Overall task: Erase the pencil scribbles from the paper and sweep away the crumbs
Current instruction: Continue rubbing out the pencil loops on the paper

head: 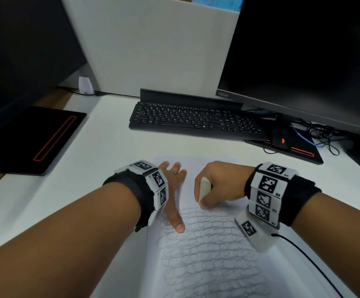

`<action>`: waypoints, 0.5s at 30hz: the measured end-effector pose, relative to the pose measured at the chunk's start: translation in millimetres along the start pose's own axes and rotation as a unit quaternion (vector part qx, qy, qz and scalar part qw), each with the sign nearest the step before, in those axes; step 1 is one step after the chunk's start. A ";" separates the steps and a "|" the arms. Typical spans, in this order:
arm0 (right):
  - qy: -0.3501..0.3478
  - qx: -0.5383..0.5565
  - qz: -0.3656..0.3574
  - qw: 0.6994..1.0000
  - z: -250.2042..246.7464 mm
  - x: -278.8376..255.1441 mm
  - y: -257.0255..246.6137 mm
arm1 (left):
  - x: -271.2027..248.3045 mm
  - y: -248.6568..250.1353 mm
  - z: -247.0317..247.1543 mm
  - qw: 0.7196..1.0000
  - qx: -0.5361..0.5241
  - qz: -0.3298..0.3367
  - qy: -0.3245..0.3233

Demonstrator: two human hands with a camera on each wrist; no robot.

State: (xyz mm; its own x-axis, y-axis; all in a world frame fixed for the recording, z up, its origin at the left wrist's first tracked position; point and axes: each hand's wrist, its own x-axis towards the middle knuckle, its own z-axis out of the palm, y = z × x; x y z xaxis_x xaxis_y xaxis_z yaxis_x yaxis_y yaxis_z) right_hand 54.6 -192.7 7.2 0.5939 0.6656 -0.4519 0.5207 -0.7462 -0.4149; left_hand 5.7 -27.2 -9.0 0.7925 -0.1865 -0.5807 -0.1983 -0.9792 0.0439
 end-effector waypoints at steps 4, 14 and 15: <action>0.040 0.004 0.021 0.999 -5.3 1.0 5.5 | -0.9 1.3 -0.7 1.000 0.010 -0.001 -0.003; 0.076 -0.004 0.056 0.996 -10.2 3.0 10.9 | 0.7 1.8 -0.3 1.000 0.015 -0.005 0.000; 0.081 0.003 0.061 0.995 -9.5 3.2 11.0 | 0.2 1.2 -1.0 1.000 0.015 -0.004 0.002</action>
State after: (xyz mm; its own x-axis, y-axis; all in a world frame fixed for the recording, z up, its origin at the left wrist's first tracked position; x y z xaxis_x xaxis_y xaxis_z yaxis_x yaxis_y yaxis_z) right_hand 68.1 -198.9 8.7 0.7437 0.5588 -0.3669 0.4344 -0.8212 -0.3700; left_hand 6.2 -28.5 -8.4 0.7962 -0.1787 -0.5780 -0.2084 -0.9779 0.0153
